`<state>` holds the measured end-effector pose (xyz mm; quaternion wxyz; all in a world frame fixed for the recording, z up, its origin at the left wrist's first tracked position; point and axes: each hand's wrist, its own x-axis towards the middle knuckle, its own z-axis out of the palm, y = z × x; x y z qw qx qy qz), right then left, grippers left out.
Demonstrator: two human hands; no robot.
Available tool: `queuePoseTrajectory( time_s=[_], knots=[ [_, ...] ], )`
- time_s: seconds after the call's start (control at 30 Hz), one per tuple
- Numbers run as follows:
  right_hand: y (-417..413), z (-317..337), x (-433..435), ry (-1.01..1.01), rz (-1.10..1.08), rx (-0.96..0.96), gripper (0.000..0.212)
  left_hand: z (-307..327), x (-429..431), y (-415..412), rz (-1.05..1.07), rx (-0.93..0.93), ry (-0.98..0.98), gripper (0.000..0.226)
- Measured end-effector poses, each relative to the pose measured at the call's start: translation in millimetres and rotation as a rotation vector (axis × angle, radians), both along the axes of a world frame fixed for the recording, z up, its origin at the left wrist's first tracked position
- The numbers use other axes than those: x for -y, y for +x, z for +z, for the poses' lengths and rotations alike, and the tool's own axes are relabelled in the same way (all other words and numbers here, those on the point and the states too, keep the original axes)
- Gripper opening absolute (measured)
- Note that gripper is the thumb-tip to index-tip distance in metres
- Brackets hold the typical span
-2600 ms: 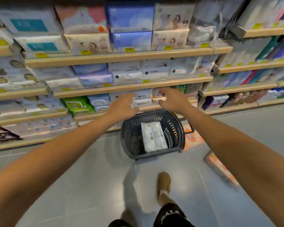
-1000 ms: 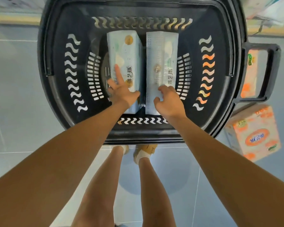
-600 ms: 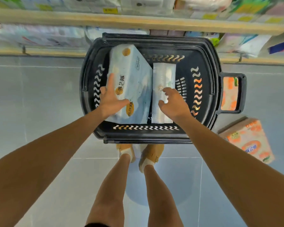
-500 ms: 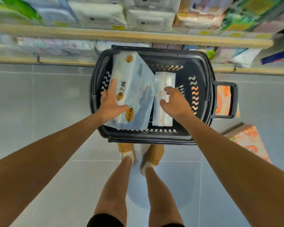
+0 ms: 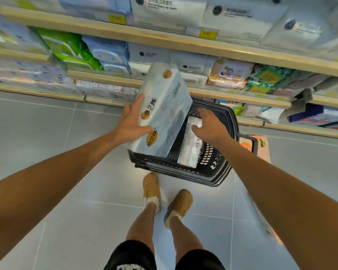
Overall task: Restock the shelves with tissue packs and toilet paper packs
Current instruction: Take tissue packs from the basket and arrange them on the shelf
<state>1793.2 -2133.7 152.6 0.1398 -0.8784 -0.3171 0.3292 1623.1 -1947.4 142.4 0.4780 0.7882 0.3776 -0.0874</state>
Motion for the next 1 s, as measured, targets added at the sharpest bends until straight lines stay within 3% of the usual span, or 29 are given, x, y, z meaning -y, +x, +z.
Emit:
queuePoseTrajectory(
  time_s=[0.17,0.33,0.5,0.63,0.73,0.87,1.0],
  knots=[
    [8.0,55.1,-8.2,0.161,-0.006,0.01,0.063,77.6,-14.4,-0.8,-0.141,0.025,0.043,0.106],
    [30.0,119.1,-15.4,0.253,-0.05,0.043,0.091,174.2,-31.8,4.8,-0.253,0.076,0.13,0.106],
    [40.4,197.2,-18.6,0.357,-0.03,-0.055,0.119,269.1,-36.8,3.4,-0.293,0.136,0.135,0.101],
    [42.1,268.9,-13.1,0.514,0.064,-0.232,0.093,346.5,-41.0,-4.9,-0.314,0.176,0.127,0.098],
    [38.1,323.7,-12.0,0.61,0.124,-0.296,0.096,404.6,-44.5,-12.9,-0.341,0.234,0.098,0.099],
    [35.2,390.3,-11.3,0.689,0.133,-0.379,0.072,466.8,-44.6,-21.3,-0.383,0.3,0.139,0.099],
    [30.9,439.5,-15.9,0.781,0.091,-0.328,0.082,510.3,-46.4,-29.0,-0.398,0.351,0.136,0.1]
  ],
)
